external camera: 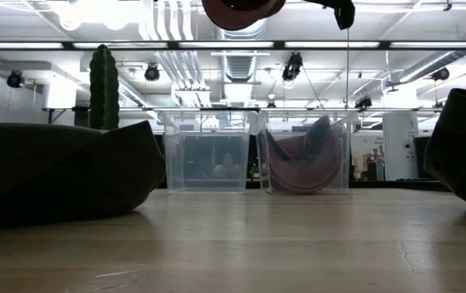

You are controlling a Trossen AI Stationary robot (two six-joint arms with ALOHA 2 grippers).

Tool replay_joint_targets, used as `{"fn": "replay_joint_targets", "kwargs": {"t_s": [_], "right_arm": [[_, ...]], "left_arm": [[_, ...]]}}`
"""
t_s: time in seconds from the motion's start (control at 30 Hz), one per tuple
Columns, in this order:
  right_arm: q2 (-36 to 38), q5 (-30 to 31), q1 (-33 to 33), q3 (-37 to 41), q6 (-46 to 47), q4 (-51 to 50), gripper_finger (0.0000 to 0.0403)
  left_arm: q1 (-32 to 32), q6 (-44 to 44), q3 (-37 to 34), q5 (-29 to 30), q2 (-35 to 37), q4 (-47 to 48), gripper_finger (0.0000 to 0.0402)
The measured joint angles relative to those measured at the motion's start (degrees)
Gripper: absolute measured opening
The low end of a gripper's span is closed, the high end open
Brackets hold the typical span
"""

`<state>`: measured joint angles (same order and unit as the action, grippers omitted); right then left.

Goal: Pick & Place hat
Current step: Put the red cap into the right transparent bin

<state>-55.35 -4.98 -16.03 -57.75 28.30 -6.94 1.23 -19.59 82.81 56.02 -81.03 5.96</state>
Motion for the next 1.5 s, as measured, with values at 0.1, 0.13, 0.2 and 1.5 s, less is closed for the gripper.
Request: {"fn": "replay_joint_targets", "kwargs": {"t_s": [0.1,0.13,0.2,1.5], "right_arm": [[-0.01,0.43,0.0,0.01,0.03,0.06,0.0206],[-0.02,0.48,0.0,0.01,0.01,0.02,0.0206],[-0.02,0.91,0.0,-0.01,-0.01,0.04,0.0206],[-6.5,8.08,0.02,0.01,-3.24,3.07,0.0206]], "left_arm": [[0.0,-0.02,0.0,-0.62,0.02,-0.01,0.0013],[0.0,-0.02,0.0,-0.79,0.02,-0.01,0.0013],[0.0,-0.02,0.0,-0.96,0.02,0.02,0.0013],[-1.99,1.16,-2.45,-2.28,-0.37,-0.88,0.0013]]}}
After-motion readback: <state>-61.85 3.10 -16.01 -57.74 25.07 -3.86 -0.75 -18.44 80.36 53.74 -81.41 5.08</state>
